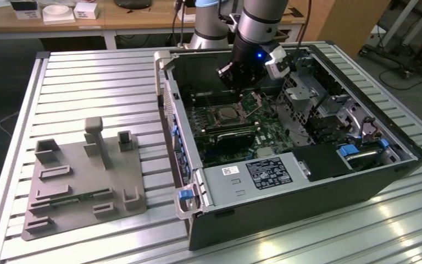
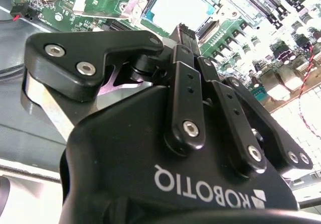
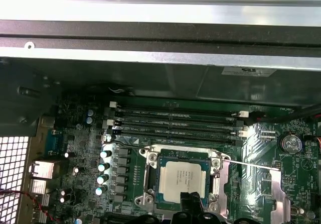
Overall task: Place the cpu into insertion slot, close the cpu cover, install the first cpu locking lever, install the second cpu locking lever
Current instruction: 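Close the cpu cover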
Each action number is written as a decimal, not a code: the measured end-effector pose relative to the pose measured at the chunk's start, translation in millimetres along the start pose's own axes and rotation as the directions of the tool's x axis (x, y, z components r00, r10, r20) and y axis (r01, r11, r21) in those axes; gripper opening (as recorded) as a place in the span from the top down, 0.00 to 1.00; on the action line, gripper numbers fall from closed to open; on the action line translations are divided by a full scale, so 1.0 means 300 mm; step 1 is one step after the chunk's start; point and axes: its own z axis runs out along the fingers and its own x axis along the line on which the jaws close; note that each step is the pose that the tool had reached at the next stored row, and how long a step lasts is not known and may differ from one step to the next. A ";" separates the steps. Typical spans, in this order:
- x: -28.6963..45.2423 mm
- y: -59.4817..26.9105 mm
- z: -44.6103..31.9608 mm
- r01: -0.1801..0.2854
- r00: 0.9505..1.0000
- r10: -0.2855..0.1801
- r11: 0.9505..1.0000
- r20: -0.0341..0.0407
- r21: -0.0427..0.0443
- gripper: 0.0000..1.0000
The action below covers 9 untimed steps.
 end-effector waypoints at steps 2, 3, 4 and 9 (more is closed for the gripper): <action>0.000 0.000 0.000 0.000 1.000 0.000 1.000 0.000 0.000 0.90; 0.000 0.000 0.000 0.000 1.000 0.000 1.000 0.000 0.000 0.90; -0.001 0.000 0.000 0.000 1.000 0.000 1.000 0.000 0.000 0.90; -0.020 -0.001 0.000 0.000 1.000 0.000 1.000 0.000 0.000 0.90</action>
